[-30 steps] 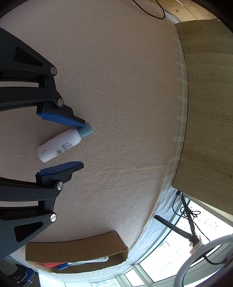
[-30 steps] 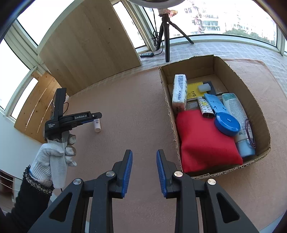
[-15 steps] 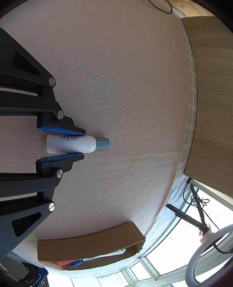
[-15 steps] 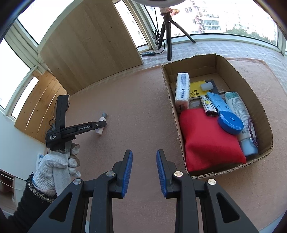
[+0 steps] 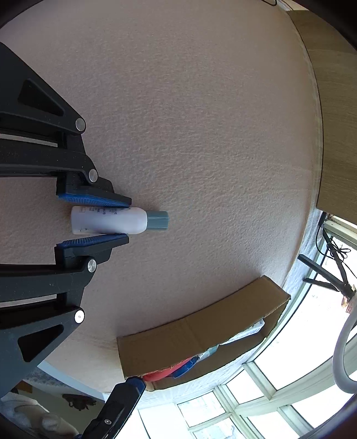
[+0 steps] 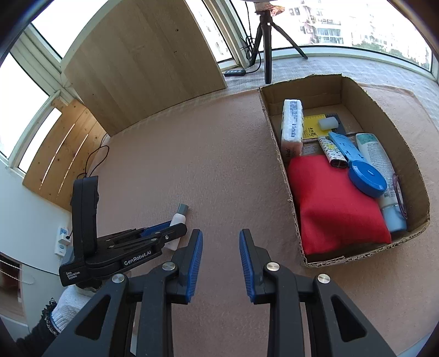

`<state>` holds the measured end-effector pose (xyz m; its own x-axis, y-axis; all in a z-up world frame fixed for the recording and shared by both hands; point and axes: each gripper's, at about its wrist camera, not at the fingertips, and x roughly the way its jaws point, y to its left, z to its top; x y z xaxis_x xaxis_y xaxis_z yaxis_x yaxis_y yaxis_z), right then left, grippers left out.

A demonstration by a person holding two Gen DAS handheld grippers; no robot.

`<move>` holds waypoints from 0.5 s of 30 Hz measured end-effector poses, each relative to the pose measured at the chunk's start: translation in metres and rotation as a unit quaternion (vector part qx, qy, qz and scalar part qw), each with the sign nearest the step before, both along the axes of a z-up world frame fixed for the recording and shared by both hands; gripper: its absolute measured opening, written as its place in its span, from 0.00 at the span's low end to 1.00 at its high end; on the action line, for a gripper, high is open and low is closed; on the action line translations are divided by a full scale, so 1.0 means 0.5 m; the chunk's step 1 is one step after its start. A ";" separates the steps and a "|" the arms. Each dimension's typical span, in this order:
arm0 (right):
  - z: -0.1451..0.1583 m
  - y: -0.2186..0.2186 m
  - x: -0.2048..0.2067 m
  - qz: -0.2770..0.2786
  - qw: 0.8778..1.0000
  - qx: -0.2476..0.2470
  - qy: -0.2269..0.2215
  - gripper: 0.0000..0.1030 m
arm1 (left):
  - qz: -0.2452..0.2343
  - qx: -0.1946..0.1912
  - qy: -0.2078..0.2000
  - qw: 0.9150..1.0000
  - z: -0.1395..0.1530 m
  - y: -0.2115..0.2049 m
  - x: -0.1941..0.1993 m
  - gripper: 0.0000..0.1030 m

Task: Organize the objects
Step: 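Lift the lotion bottle with the left tool and carry it over the box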

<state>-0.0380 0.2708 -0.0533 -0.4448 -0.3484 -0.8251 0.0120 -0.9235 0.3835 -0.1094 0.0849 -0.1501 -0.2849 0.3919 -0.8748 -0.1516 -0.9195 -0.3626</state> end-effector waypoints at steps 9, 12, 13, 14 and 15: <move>-0.017 -0.013 0.021 0.007 1.000 0.000 -0.012 0.24 | -0.032 -0.024 0.005 0.999 0.007 0.029 0.071 0.21; -0.021 -0.019 0.029 0.009 1.000 0.006 -0.014 0.24 | -0.035 -0.023 0.005 0.999 0.010 0.030 0.082 0.27; -0.023 -0.021 0.032 0.009 1.000 0.008 -0.015 0.24 | -0.036 -0.021 0.003 0.999 0.010 0.029 0.084 0.29; -0.025 -0.022 0.035 0.010 1.000 0.010 -0.015 0.24 | -0.036 -0.022 0.004 0.999 0.011 0.030 0.087 0.29; -0.027 -0.023 0.037 0.010 1.000 0.011 -0.017 0.25 | -0.036 -0.023 0.005 0.999 0.012 0.031 0.090 0.29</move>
<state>-0.0193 0.2593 -0.0668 -0.4102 -0.3382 -0.8470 0.0177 -0.9315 0.3633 -0.0641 0.1004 -0.1440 -0.2665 0.3709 -0.8896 -0.2219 -0.9218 -0.3178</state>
